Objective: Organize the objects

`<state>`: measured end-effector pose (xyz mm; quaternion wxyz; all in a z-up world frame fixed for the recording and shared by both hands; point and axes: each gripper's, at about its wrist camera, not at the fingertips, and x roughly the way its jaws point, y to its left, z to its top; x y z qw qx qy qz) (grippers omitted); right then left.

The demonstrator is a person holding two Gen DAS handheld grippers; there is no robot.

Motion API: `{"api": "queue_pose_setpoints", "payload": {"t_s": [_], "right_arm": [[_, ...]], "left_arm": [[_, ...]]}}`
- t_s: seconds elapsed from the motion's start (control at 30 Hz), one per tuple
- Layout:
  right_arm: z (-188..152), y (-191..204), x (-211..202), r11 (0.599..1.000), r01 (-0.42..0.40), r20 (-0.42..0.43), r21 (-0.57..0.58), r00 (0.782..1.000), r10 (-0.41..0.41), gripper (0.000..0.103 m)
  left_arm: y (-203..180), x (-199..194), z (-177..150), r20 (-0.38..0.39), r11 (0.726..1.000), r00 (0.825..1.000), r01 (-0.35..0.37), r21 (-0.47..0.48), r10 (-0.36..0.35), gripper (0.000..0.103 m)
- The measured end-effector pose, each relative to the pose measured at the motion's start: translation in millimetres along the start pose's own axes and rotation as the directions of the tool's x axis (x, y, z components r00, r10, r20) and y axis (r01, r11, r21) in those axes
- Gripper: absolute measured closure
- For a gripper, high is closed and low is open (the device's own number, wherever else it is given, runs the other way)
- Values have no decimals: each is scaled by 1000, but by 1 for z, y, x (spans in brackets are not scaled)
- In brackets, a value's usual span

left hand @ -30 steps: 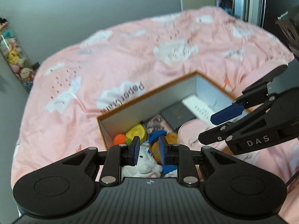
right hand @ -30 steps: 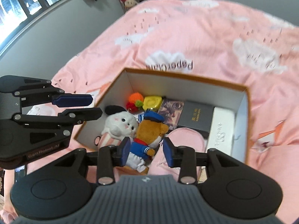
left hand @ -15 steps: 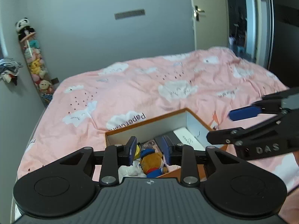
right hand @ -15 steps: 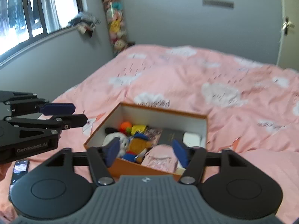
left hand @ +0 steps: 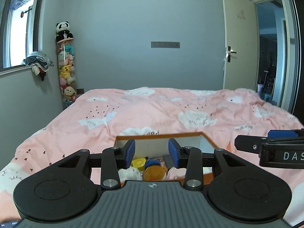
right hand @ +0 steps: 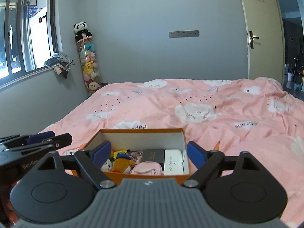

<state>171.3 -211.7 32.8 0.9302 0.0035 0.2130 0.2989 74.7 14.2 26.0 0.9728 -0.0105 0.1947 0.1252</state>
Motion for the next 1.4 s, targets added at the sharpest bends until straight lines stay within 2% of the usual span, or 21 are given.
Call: {"api": "queue_pose_setpoints", "payload": {"t_s": [0.13, 0.3, 0.63, 1.4], "right_arm": [[-21, 5, 15, 1000, 15, -21, -15, 1000, -15, 8], [-41, 2, 33, 1000, 26, -79, -12, 996, -27, 7], [-56, 2, 50, 1000, 26, -135, -17, 990, -28, 6], [-55, 4, 48, 999, 24, -138, -30, 990, -28, 6]], "left_arm": [[-1, 9, -17, -54, 1000, 998, -29, -10, 29, 56], [-2, 20, -31, -134, 999, 990, -42, -6, 41, 56], [-1, 26, -40, -150, 1000, 989, -19, 0, 19, 56], [-2, 23, -37, -138, 1000, 990, -4, 6, 5, 50]]}}
